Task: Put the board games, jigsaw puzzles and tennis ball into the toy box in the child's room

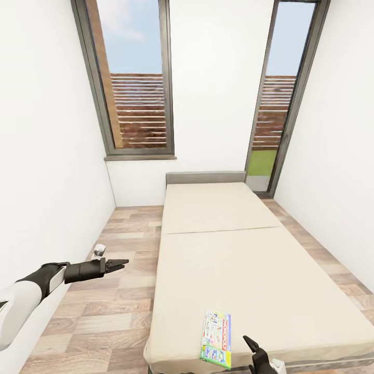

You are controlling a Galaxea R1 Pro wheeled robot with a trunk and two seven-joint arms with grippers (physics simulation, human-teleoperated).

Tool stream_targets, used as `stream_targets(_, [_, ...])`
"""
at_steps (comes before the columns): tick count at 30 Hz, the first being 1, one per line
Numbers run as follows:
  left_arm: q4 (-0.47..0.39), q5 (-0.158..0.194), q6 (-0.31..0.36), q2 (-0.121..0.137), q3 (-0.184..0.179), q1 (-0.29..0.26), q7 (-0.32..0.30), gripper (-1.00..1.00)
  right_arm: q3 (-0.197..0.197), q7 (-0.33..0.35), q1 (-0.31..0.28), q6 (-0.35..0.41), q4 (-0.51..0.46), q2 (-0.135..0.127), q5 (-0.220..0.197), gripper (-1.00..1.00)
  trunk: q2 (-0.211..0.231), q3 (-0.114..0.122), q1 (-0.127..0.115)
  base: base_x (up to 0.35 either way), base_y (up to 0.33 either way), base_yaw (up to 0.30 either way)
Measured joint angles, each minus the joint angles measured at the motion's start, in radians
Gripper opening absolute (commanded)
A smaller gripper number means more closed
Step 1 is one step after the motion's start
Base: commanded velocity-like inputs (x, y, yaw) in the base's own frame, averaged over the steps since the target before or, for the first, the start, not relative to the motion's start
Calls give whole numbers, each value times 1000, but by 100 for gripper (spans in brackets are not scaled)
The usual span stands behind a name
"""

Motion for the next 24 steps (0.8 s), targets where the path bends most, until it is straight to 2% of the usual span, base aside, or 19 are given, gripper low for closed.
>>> stream_targets(24, [-1, 0, 12, 0, -1, 0, 2, 100, -3, 0, 0, 5, 0, -1, -3, 100, -168, -75, 92, 0, 0, 0])
